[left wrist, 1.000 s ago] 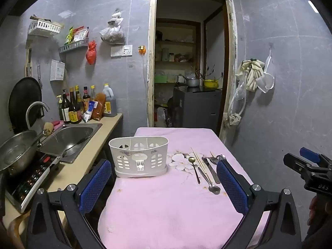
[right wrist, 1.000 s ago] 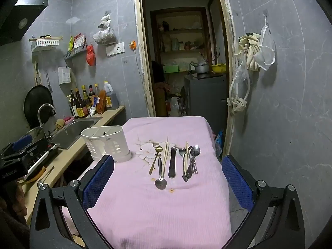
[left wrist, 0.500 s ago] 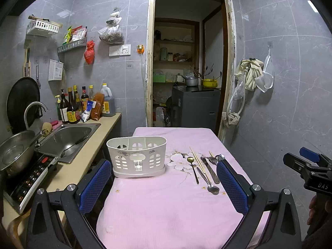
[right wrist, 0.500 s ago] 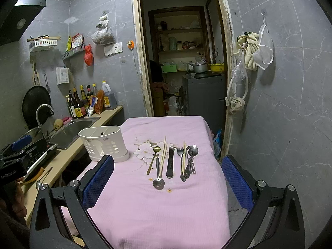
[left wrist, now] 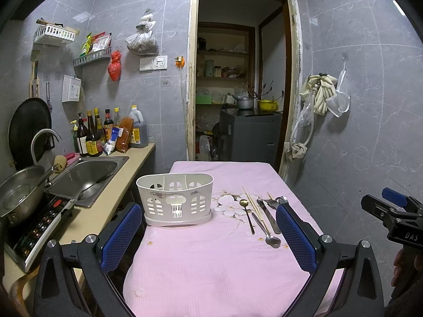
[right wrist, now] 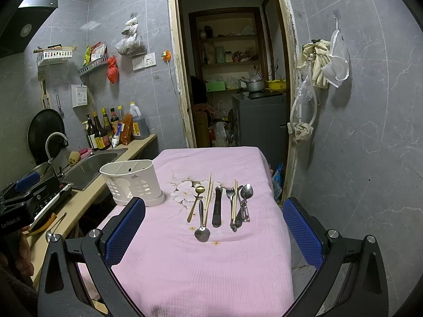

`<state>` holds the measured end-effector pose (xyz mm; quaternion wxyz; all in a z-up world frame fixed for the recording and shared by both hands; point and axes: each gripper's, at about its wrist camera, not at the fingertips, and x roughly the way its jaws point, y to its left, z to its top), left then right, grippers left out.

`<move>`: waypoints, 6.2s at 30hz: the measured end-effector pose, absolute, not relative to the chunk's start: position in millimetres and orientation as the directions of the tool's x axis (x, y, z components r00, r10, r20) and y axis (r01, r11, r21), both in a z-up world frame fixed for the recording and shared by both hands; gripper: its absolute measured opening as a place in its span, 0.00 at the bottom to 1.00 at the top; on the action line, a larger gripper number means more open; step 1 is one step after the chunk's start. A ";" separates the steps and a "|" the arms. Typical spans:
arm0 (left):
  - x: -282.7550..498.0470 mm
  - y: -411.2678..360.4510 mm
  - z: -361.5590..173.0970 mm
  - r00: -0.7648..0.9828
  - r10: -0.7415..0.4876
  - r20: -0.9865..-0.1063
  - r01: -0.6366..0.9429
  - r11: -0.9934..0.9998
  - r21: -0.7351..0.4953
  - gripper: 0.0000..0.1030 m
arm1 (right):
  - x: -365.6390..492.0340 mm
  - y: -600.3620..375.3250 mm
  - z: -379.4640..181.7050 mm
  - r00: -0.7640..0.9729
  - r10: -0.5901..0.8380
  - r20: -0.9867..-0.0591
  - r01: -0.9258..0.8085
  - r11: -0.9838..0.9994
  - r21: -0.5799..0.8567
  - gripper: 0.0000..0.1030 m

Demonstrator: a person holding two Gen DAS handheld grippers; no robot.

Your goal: Organize utensils

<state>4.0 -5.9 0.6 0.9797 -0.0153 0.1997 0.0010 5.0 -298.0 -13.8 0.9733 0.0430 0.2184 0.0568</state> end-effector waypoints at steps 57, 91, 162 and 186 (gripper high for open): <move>8.9 -13.8 -7.2 0.916 -0.023 -0.400 0.010 0.999 -0.035 0.99 | 2.1 -299.9 -12.5 0.896 0.110 -0.430 -0.075 0.992 0.097 0.99; 62.2 2.0 -2.4 0.912 -0.216 -0.350 0.202 0.976 -0.076 0.99 | 14.9 -289.0 20.9 0.921 -0.045 -0.388 0.068 0.997 0.045 0.99; 362.7 -125.9 -205.3 0.569 -0.186 -0.801 0.217 0.974 -0.072 0.33 | 378.6 -366.4 -224.8 0.431 0.470 -0.771 -0.475 0.844 0.249 0.22; 333.1 -115.1 -171.3 0.648 -0.167 -0.743 0.162 0.984 -0.079 0.26 | 379.9 -364.8 -217.7 0.405 0.418 -0.813 -0.356 0.891 0.281 0.06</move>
